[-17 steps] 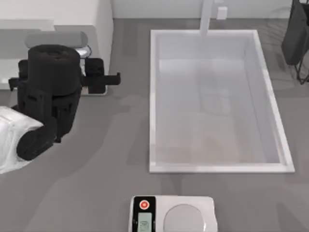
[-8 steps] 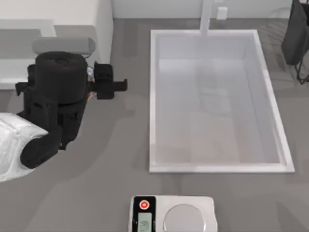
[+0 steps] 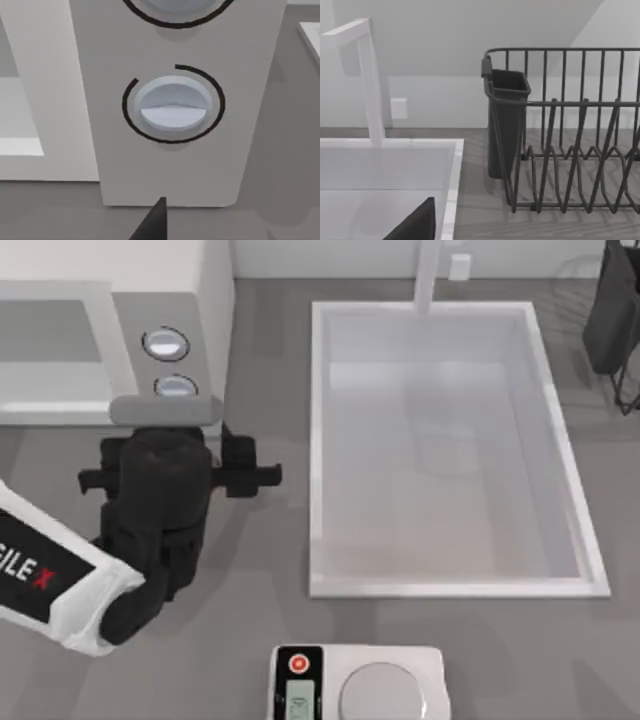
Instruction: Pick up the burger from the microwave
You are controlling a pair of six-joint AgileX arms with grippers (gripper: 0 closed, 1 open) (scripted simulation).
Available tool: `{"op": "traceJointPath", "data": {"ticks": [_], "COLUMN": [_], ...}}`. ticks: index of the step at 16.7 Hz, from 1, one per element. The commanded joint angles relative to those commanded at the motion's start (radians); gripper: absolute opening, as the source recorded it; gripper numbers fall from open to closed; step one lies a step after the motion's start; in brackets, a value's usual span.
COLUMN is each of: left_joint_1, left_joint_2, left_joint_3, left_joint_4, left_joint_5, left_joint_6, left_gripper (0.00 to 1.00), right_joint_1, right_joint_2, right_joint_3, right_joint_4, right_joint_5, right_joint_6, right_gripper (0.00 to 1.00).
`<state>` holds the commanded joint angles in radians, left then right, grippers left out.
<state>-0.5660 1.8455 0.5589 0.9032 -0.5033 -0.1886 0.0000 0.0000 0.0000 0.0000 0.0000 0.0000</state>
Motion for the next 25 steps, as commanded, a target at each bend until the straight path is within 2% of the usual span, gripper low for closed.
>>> {"op": "traceJointPath", "data": {"ticks": [4,10,23,25], "left_joint_1": [0.0,0.0,0.0,0.0], "left_joint_2": [0.14,0.168,0.168,0.168], "left_joint_3": [-0.056,-0.07,-0.07,-0.07], "left_joint_4": [0.193,0.228,0.228,0.228], "left_joint_5": [0.008,0.011,0.011,0.011], "left_joint_6": [0.001,0.002,0.002,0.002], "left_gripper": [0.0,0.0,0.98,1.0], "right_joint_1": [0.0,0.0,0.0,0.0], "right_joint_2": [0.0,0.0,0.0,0.0], "right_joint_3": [0.0,0.0,0.0,0.0], "right_joint_4": [0.0,0.0,0.0,0.0], "right_joint_5": [0.0,0.0,0.0,0.0], "right_joint_6": [0.0,0.0,0.0,0.0], "right_gripper": [1.0,1.0,1.0,1.0]}}
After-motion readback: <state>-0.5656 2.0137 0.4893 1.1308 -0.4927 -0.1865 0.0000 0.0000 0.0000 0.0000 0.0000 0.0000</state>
